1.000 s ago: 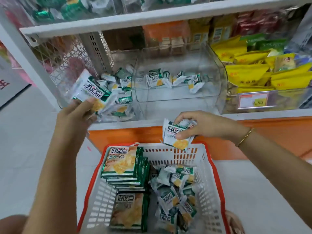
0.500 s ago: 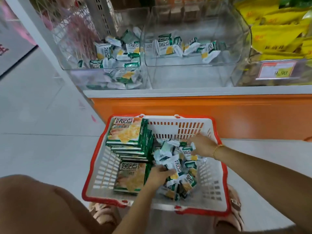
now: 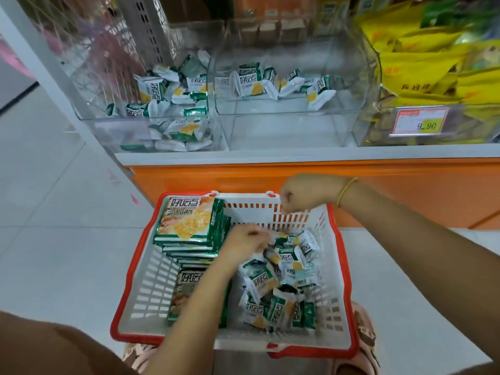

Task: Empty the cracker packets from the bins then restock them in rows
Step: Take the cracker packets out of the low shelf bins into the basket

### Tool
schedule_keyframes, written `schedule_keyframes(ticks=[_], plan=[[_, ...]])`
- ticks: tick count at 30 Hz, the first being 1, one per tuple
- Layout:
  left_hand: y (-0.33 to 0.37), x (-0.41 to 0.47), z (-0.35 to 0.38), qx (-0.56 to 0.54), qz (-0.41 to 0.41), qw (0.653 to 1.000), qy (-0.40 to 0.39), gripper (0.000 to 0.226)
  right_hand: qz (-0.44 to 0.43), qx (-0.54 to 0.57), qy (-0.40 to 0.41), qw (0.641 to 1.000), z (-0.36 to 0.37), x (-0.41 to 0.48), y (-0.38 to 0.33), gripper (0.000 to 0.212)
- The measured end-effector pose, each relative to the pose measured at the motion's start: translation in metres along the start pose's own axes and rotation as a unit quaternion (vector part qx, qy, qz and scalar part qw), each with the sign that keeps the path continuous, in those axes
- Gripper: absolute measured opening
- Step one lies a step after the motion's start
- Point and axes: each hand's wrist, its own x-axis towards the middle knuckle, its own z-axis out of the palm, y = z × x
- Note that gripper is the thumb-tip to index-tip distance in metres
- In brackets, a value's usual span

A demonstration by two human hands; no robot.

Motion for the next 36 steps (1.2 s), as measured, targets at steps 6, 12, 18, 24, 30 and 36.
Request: schedule_keyframes(ticks=[6,12,18,24,30,36], plan=[[0.105,-0.010,-0.107,-0.027,0.201,0.948,0.247,0.026,-0.108,0.188,0.235,0.947,-0.103,-0.039,-0.039,0.019],[0.149,0.014,-0.155,0.071,0.235,0.917,0.315,0.032,0.016,0.194,0.316,0.929,-0.160,-0.003,-0.002,0.027],[0.161,0.048,-0.178,0.137,0.186,0.951,0.205,0.053,0.127,0.148,0.240,0.951,-0.189,0.043,0.024,0.026],[0.163,0.060,-0.209,0.141,0.166,0.972,0.090,0.061,0.138,0.074,0.294,0.943,-0.193,0.109,0.034,0.065],[0.155,0.069,-0.218,0.124,0.170,0.977,0.039,0.054,0.121,-0.043,0.270,0.954,-0.203,0.148,0.054,0.069],[0.152,0.079,-0.233,0.153,0.191,0.970,-0.017,0.049,0.074,-0.004,0.231,0.970,-0.207,0.147,0.059,0.081]])
